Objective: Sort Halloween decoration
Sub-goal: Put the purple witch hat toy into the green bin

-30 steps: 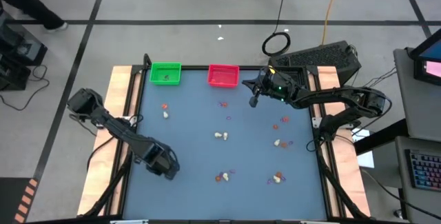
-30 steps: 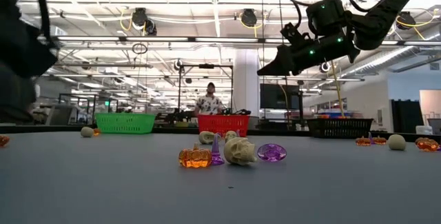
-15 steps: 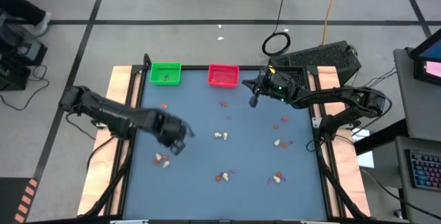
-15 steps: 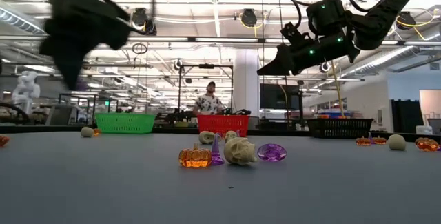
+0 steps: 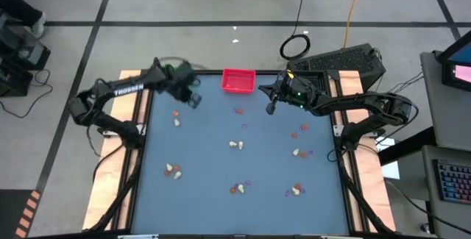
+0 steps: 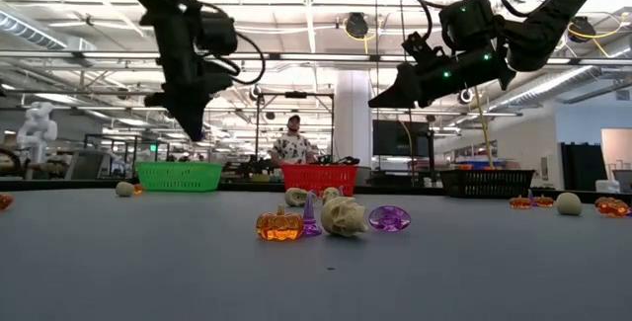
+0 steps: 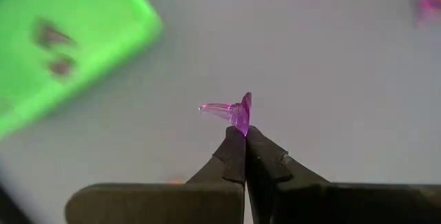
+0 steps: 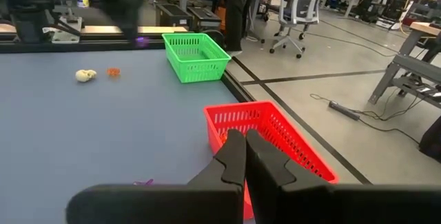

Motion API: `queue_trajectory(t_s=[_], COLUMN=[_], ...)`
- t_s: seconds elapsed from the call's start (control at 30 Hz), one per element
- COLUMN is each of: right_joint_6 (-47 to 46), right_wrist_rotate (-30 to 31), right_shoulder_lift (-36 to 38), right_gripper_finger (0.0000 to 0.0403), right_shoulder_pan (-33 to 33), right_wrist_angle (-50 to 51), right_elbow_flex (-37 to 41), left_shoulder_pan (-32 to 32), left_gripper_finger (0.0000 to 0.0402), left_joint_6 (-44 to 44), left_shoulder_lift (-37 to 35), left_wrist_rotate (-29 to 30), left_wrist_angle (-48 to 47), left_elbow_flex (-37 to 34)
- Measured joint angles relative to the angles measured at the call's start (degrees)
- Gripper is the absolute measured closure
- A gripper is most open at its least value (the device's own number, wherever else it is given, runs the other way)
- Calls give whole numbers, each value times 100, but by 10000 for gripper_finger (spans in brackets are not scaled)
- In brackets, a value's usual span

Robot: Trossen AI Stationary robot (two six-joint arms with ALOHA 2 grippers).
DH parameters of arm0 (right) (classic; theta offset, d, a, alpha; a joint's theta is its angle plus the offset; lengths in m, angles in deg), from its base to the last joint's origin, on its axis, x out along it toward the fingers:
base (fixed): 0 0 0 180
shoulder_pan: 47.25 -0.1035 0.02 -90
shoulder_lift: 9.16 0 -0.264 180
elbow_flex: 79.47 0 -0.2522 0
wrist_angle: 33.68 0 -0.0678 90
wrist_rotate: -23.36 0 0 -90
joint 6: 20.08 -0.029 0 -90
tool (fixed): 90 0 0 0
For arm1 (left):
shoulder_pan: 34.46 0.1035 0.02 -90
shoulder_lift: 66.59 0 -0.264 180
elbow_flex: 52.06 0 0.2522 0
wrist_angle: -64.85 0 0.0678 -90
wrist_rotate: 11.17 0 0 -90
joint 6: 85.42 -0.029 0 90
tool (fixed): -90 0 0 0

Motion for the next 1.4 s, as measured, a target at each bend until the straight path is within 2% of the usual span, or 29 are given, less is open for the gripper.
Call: queue_trajectory(t_s=[0.17, 0.27, 0.43, 0.6, 1.13, 1.4], right_joint_6=[0, 0, 0, 0, 0, 0], right_wrist_rotate=[0, 0, 0, 1, 2, 2], right_shoulder_lift=[0, 0, 0, 0, 0, 0], right_gripper_finger=[403, 403, 403, 403, 403, 403], right_shoulder_pan=[0, 0, 0, 0, 0, 0], right_wrist_angle=[0, -1, 2, 17, 35, 35], right_elbow_flex=[-2, -1, 0, -2, -2, -2], left_shoulder_pan=[1106, 1516, 1862, 1993, 2062, 2051], left_gripper_finger=[401, 401, 401, 401, 388, 342], left_joint_6=[-783, -1128, -1636, -1866, -2424, -2431], left_shoulder_lift=[680, 1228, 2048, 2461, 2618, 2296], left_wrist_rotate=[-10, -75, -151, -151, 156, 268], left_wrist_angle=[14, -72, -458, -453, -463, -416], left_elbow_flex=[691, 1085, 1576, 1704, 1705, 1705])
